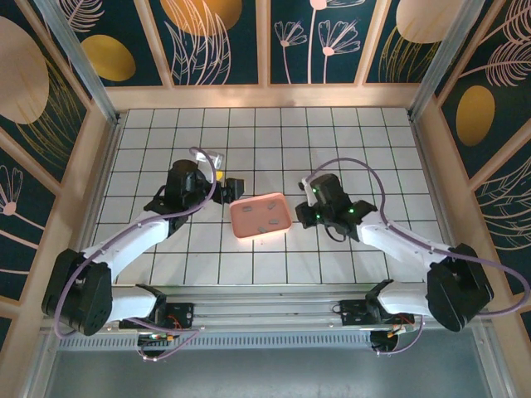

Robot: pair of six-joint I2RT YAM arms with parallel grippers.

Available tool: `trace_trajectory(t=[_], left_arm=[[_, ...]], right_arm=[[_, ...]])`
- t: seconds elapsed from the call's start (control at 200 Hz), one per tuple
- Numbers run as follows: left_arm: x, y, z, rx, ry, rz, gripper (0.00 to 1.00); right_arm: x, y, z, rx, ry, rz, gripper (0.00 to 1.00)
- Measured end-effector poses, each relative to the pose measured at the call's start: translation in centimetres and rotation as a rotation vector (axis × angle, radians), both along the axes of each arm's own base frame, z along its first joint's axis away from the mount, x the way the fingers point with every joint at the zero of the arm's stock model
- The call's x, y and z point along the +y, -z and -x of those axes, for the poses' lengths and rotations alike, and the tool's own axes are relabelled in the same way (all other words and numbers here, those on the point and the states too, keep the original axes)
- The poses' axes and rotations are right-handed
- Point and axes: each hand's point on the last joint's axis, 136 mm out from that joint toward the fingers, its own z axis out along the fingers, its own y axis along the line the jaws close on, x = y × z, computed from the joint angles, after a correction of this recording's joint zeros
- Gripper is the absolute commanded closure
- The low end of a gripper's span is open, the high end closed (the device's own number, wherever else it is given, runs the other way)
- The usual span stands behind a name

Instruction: Load the staples into the stapler

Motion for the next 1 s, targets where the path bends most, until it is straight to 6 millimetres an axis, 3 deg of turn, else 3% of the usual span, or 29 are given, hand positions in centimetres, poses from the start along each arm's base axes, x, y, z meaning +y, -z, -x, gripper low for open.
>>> trace_trajectory(t=[0.26,0.661,1.001], left_arm=[[-0.1,1.5,0.4,0.014,0.013,0.000,0.15],[-0.1,1.8,0.3,0.009,0.020,-0.011,0.15],[-0.2,2.1,0.4,0.015,0.026,-0.014,0.15]], right_arm=[[-2.7,2.6,1.6,0.162,0.205,-0.005,0.86],[-7.6,6.9,1.7,0.322,0.427,0.081,0.85],[-8.5,8.4,2.0,0.364,0.452,0.134,0.85]])
